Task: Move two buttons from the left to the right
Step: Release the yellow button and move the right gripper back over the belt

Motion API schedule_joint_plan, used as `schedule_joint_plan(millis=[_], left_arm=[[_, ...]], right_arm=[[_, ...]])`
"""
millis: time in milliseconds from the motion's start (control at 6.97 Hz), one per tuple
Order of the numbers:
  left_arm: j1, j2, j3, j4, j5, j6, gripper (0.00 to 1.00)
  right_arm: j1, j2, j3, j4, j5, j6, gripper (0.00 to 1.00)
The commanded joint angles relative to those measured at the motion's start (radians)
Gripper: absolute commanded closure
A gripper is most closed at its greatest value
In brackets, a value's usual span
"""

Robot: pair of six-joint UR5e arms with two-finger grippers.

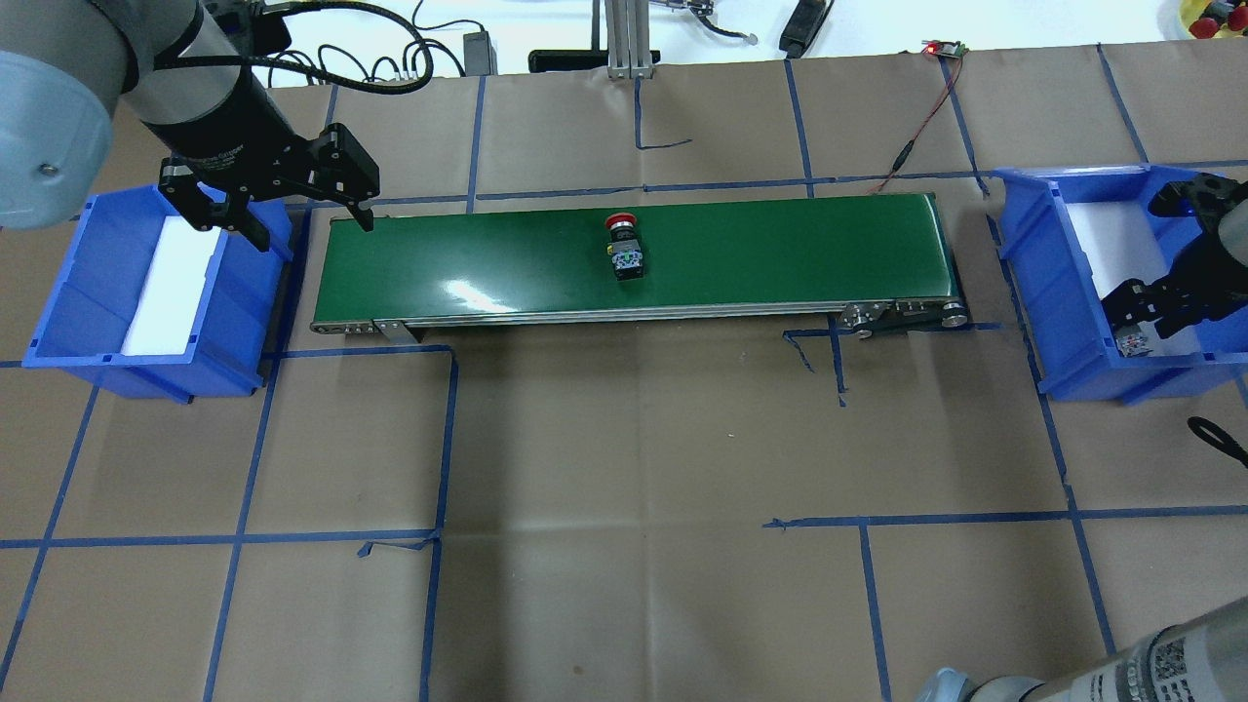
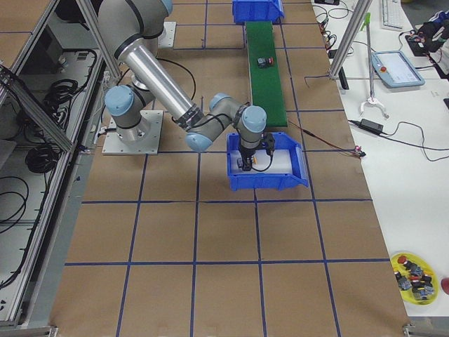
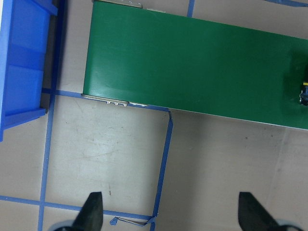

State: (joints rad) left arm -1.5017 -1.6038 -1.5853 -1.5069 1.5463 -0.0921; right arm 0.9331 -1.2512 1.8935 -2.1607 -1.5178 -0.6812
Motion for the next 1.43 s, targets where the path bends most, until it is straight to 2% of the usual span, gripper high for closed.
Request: schedule_joint_plan(millis=[0,287,430,717,861,1004,1291], left_arm=[[0.0,0.002,-0.004,0.0,0.0,0.0,0.0],[0.0,0.002,-0.004,0.0,0.0,0.0,0.0],[0.0,0.002,-0.002,0.0,0.0,0.0,0.0],[0.0,0.001,-0.002,0.002,0.0,0.0,0.0],[0.0,0.001,-0.002,0.002,-0.002,0.0,0.0],[0.0,0.001,-0.002,0.002,-0.002,0.0,0.0],[0.0,-0.001,-0.001,0.002,-0.002,0.0,0.0]], right_arm=[[0.006,-0.011,-0.034,0.008,0.007,0.006,0.0],[0.041,-0.019,-0.158,0.036,0.022,0.108,0.0],[0.082,-0.02,-0.248,0.153,0.021,0.159,0.0],[0.179,-0.019,-0.422,0.475,0.025,0.349,0.0],[0.247,-0.019,-0.456,0.526,0.024,0.418,0.0],[0.344,-0.024,-0.471,0.507,0.016,0.442,0.0],[0.51,-0.043,-0.501,0.506,0.007,0.604,0.0]])
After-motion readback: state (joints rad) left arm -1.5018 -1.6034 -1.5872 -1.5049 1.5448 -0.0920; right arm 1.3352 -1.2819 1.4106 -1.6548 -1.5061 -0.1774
